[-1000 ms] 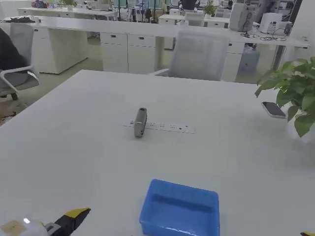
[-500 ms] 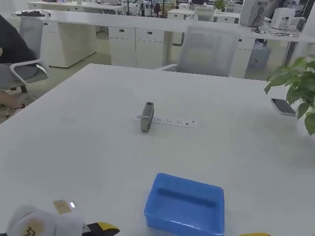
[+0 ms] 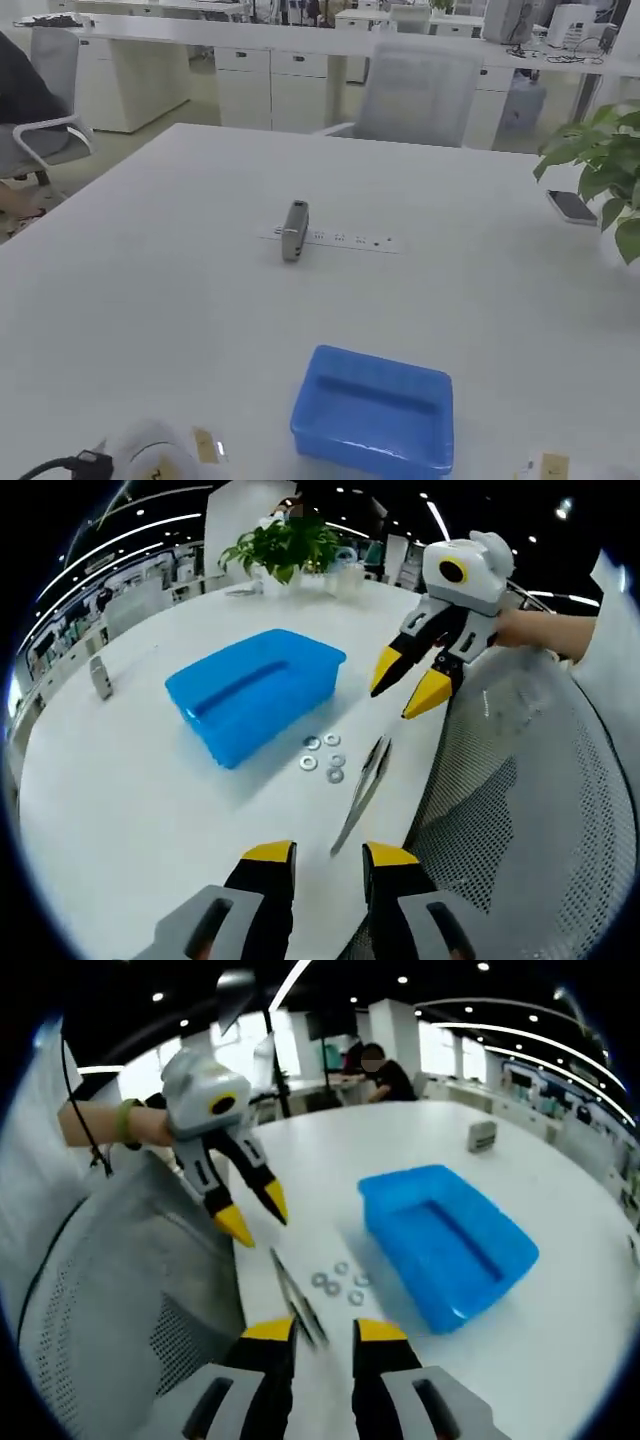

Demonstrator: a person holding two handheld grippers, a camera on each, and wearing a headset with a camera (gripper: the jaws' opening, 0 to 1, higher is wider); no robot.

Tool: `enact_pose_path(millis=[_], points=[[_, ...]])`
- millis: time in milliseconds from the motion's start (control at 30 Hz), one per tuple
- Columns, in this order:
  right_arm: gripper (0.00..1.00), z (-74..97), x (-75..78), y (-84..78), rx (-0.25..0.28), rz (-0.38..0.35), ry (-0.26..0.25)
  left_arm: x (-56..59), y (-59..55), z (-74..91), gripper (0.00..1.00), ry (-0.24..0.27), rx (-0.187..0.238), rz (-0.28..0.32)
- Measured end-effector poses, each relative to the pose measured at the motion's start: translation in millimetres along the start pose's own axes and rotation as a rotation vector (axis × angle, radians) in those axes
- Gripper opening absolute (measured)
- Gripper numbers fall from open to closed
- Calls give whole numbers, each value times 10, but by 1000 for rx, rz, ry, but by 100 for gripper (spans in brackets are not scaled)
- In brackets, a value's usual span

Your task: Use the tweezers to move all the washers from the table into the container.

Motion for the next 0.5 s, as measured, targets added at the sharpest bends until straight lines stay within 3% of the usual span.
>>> enact_pose_path(millis=[200, 267, 500], points=[[18, -127, -60, -8, -69, 54, 45, 10, 37, -63, 19, -4, -37, -71], [19, -186, -90, -16, -90, 69, 56, 13, 53, -83, 18, 6, -60, -127], [20, -280, -117, 46, -114, 158, 79, 40, 85, -136, 10, 5, -117, -254]])
Point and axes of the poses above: the centre of the closed fingertips' face, and the gripper's own axes: z roughly backward along the fingers, x roughly to its right, y roughly out of its top, the point moved 10 cm from there along z, roughly backward along the fingers, and after that the axes turned 6 degrees about z, right-handed, at the moved point
